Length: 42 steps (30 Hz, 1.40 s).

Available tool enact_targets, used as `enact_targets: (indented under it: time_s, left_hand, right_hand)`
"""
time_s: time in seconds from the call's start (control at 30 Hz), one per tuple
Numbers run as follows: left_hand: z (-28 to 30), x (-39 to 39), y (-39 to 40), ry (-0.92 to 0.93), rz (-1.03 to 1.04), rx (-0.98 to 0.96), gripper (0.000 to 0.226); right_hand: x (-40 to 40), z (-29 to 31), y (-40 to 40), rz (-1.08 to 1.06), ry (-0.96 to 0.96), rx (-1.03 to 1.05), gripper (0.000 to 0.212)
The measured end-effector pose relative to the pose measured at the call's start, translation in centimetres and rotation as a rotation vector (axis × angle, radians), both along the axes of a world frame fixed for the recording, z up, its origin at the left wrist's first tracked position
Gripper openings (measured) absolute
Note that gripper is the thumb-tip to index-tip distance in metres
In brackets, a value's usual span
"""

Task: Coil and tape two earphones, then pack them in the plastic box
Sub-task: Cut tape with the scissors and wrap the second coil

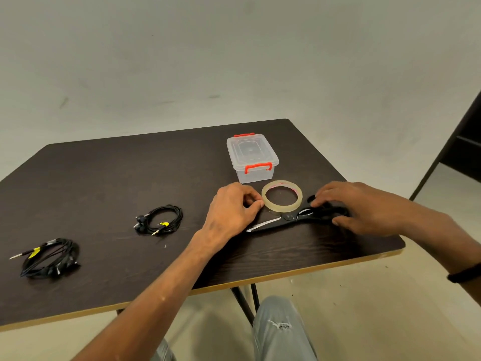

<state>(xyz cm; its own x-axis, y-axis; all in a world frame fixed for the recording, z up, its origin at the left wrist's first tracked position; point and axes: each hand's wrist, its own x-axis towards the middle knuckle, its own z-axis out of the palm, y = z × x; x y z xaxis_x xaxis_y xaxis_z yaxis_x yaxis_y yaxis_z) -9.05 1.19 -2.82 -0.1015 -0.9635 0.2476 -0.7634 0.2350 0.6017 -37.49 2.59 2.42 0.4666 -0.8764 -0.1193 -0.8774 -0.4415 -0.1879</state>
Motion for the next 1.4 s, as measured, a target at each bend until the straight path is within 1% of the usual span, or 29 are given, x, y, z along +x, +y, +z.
enact_targets:
  time_s: [0.23,0.33,0.47,0.53,0.6,0.7,0.8,0.93,1.03,1.1,1.2,1.33,1.4]
  left_hand:
    - [-0.4,0.9,0.2,-0.025,-0.056,-0.035,0.007]
    - [-0.4,1.3,0.4,-0.055,-0.104,-0.027,0.008]
    - [-0.6,1.6,0.6,0.035,-0.074,-0.054,0.006]
    - [-0.7,1.7,0.7,0.066,-0.051,-0.077,0.005]
    - [-0.7,1.6,0.8,0.061,-0.053,-0.096,0.005]
    - [-0.7,1.6,0.9,0.043,-0.065,-0.092,0.005]
    - [-0.6,1.7,1.0,0.082,-0.067,-0.087,0.007]
    - [-0.6,1.9,1.2,0.134,-0.086,-0.074,0.01]
    - [-0.6,2.0,1.2,0.142,-0.105,-0.064,0.011]
    - [-0.5,2.0,1.2,0.138,-0.117,-0.063,0.011]
    - [-0.5,2.0,1.2,0.139,-0.143,-0.061,0.01]
    - [-0.4,1.9,1.2,0.131,-0.162,-0.04,0.011]
    - [-0.3,2.0,1.2,0.135,-0.166,-0.04,0.011]
  right_hand:
    - [0.2,0.3,-1.0,0.003,-0.024,0.026,0.049]
    - [0.7,1.1,-1.3,0.018,0.02,0.042,0.051]
    - [1.3,1.1,-0.7,0.047,0.049,0.021,0.05]
    - [1.3,1.1,0.2,0.029,0.048,-0.002,0.045]
    - [1.1,0.8,1.2,0.042,0.095,-0.045,0.04]
    - [0.8,0.6,2.1,0.099,0.127,-0.069,0.042]
    - [0.4,0.7,1.9,0.131,0.139,-0.084,0.042]
    - [1.4,0.7,2.1,0.148,0.246,-0.102,0.039]
    - [1.6,0.7,2.4,0.159,0.276,-0.097,0.04]
    - [1.0,0.7,2.6,0.143,0.248,-0.104,0.04]
    - [-0.2,0.0,3.3,0.156,0.11,-0.147,0.045]
    - [-1.1,-0.8,3.2,0.16,0.019,-0.224,0.048]
    - [-0.8,-1.0,3.0,0.115,-0.099,-0.229,0.052]
